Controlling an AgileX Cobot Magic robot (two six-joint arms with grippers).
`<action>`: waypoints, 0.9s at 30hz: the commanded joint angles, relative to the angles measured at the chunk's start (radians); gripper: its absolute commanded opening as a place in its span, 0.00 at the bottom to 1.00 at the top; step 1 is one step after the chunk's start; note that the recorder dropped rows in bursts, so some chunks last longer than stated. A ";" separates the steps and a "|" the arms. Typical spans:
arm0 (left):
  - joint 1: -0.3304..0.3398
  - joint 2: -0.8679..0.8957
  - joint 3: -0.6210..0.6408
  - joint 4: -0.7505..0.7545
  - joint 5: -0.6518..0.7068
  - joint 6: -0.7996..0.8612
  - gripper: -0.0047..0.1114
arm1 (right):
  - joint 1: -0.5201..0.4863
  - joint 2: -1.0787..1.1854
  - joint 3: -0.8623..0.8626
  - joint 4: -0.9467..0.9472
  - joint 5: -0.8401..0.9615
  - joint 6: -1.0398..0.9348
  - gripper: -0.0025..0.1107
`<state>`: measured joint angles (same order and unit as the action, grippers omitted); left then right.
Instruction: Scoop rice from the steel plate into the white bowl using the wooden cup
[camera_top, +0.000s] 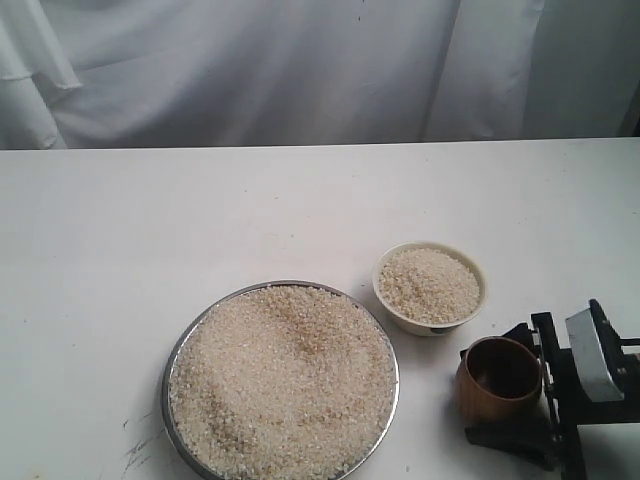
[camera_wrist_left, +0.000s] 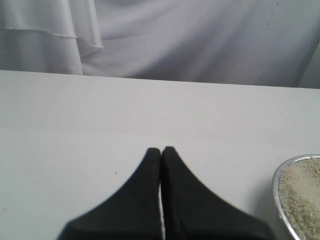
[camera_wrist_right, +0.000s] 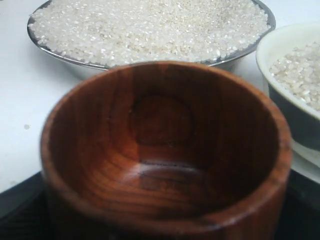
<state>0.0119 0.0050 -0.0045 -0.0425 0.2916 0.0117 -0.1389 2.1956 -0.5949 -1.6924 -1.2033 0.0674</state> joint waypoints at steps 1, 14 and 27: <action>-0.002 -0.005 0.005 -0.001 -0.006 -0.003 0.04 | -0.002 0.001 -0.003 -0.011 -0.018 0.033 0.29; -0.002 -0.005 0.005 -0.001 -0.006 -0.003 0.04 | -0.002 -0.008 -0.003 -0.003 -0.018 0.033 0.95; -0.002 -0.005 0.005 -0.001 -0.006 -0.003 0.04 | -0.004 -0.197 -0.003 -0.052 -0.018 0.094 0.95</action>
<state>0.0119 0.0050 -0.0045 -0.0425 0.2916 0.0117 -0.1389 2.0422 -0.5949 -1.7285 -1.2049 0.1170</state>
